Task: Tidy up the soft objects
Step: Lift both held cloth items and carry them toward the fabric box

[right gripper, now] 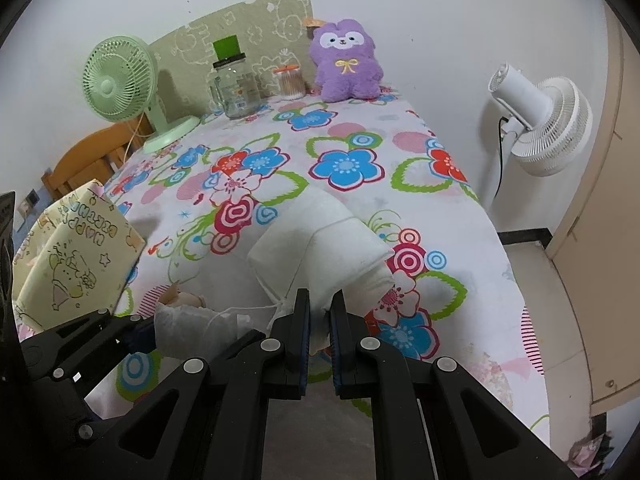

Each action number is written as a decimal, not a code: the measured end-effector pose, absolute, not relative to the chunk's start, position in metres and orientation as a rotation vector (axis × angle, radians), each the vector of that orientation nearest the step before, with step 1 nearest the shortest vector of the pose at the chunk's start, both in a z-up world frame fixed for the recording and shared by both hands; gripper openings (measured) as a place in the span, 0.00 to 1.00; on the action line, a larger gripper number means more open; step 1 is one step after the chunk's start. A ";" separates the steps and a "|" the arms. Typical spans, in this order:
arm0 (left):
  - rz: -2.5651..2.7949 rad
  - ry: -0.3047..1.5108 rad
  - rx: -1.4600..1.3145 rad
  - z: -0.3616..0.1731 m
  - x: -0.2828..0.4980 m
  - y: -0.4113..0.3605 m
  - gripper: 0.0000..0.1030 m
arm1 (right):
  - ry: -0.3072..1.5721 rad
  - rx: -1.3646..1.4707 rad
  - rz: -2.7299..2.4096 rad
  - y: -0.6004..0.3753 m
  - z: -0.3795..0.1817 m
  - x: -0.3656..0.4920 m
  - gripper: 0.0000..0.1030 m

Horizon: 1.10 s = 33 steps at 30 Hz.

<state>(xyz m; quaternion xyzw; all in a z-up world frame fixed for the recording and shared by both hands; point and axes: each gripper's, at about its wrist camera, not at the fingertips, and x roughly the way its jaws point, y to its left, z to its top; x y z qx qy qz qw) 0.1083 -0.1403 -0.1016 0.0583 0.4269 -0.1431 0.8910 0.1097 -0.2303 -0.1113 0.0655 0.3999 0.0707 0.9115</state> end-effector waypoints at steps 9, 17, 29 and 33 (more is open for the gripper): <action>-0.285 0.838 0.121 -0.080 0.098 -0.131 0.44 | 0.775 0.115 0.151 -0.221 -0.088 0.100 0.11; -0.280 0.790 0.126 -0.058 0.088 -0.123 0.44 | 0.727 0.108 0.153 -0.214 -0.065 0.088 0.11; -0.280 0.730 0.133 -0.027 0.068 -0.112 0.44 | 0.664 0.099 0.156 -0.204 -0.033 0.068 0.11; -0.284 0.716 0.127 -0.016 0.062 -0.107 0.44 | 0.645 0.100 0.160 -0.200 -0.021 0.061 0.11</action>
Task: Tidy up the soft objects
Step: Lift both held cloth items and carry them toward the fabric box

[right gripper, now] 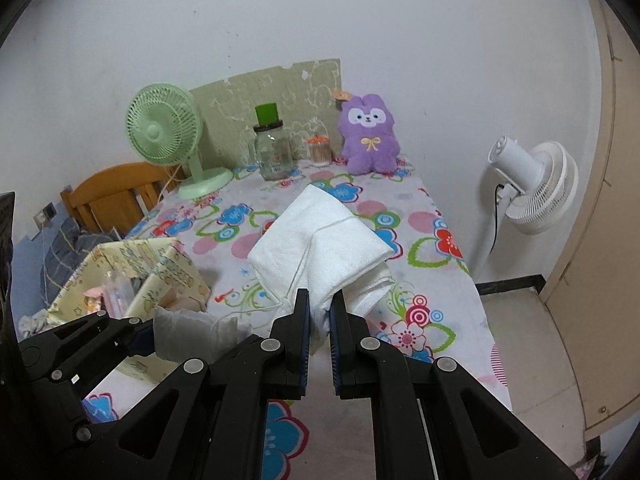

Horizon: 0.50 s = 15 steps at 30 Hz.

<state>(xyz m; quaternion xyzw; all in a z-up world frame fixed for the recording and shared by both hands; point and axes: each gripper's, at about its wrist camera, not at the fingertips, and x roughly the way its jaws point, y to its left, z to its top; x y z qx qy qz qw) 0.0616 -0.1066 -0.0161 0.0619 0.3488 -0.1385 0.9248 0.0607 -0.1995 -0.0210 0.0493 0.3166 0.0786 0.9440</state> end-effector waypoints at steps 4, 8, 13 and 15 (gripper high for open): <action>-0.284 0.692 0.125 -0.005 0.055 -0.101 0.44 | 0.629 0.097 0.167 -0.194 -0.009 0.054 0.11; -0.279 0.676 0.122 0.004 0.049 -0.094 0.44 | 0.619 0.094 0.177 -0.188 0.001 0.050 0.11; -0.283 0.666 0.117 0.012 0.046 -0.085 0.45 | 0.600 0.078 0.178 -0.179 0.012 0.044 0.11; -0.283 0.659 0.117 0.015 0.046 -0.081 0.45 | 0.597 0.070 0.175 -0.174 0.015 0.044 0.11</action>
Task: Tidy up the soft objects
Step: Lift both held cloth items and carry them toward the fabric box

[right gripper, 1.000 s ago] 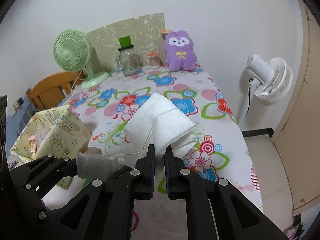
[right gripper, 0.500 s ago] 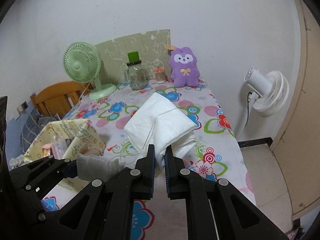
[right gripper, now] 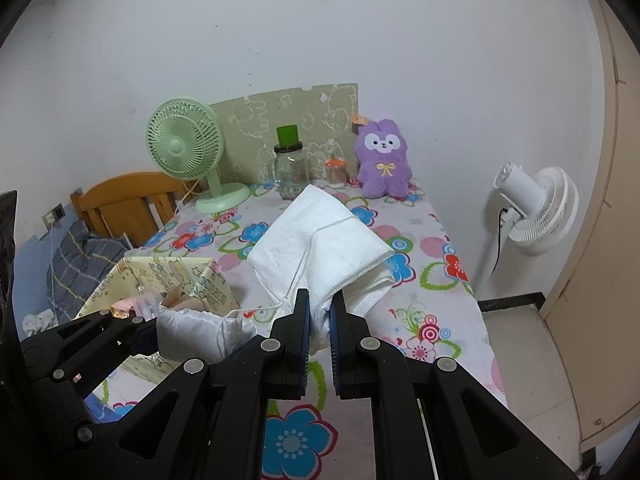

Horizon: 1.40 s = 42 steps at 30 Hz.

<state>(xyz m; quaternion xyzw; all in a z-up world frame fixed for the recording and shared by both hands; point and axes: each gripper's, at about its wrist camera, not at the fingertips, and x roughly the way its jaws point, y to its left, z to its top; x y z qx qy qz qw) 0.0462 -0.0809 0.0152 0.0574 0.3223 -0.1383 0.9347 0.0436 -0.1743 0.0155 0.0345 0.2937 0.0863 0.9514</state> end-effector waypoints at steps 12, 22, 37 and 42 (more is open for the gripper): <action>-0.237 0.625 0.124 0.029 0.050 -0.048 0.45 | 0.581 0.061 0.210 -0.141 0.028 0.054 0.11; -0.194 0.630 0.108 0.028 0.059 -0.016 0.45 | 0.589 0.043 0.263 -0.106 0.030 0.067 0.11; -0.127 0.641 0.081 0.017 0.071 0.034 0.45 | 0.618 -0.016 0.331 -0.051 0.022 0.090 0.11; -0.094 0.657 0.077 0.010 0.077 0.051 0.45 | 0.628 -0.018 0.372 -0.035 0.015 0.097 0.11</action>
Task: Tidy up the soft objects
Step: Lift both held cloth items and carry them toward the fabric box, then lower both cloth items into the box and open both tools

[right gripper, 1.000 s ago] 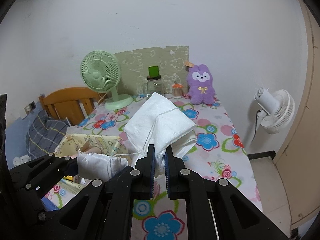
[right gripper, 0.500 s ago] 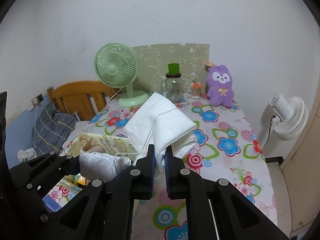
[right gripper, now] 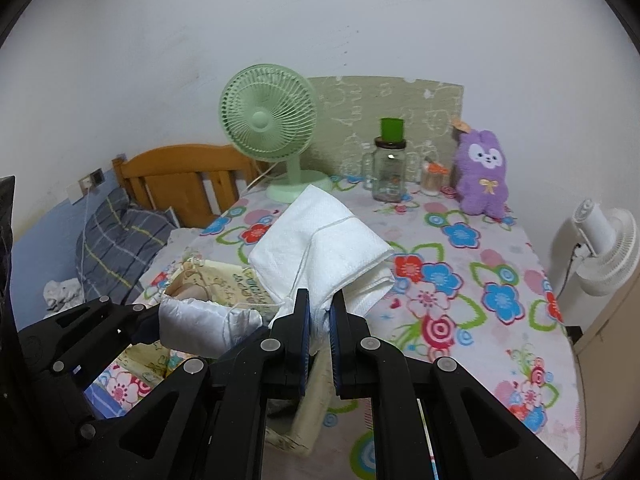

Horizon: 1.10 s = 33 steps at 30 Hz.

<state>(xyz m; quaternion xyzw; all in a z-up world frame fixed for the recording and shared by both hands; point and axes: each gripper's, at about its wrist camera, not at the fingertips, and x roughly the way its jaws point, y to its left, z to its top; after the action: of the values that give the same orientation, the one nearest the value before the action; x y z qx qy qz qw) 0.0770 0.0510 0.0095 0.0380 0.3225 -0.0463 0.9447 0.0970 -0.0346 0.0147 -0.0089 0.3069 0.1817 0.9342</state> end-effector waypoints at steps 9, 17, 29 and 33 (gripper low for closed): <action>-0.048 0.702 0.049 -0.008 0.084 0.076 0.51 | 0.657 -0.041 0.427 -0.007 0.000 0.107 0.11; -0.010 0.724 0.031 -0.020 0.089 0.093 0.74 | 0.692 -0.056 0.467 0.011 -0.014 0.114 0.11; -0.008 0.734 0.043 -0.028 0.086 0.105 0.93 | 0.727 -0.082 0.519 0.031 -0.025 0.118 0.11; -0.009 0.740 0.046 -0.030 0.087 0.108 0.94 | 0.741 -0.107 0.550 0.036 -0.026 0.120 0.11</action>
<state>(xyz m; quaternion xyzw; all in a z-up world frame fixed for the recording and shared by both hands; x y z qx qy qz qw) 0.0871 0.1077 -0.0297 0.0223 0.3618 -0.0045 0.9320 0.1204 0.0362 -0.0260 -0.0515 0.3574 0.2651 0.8940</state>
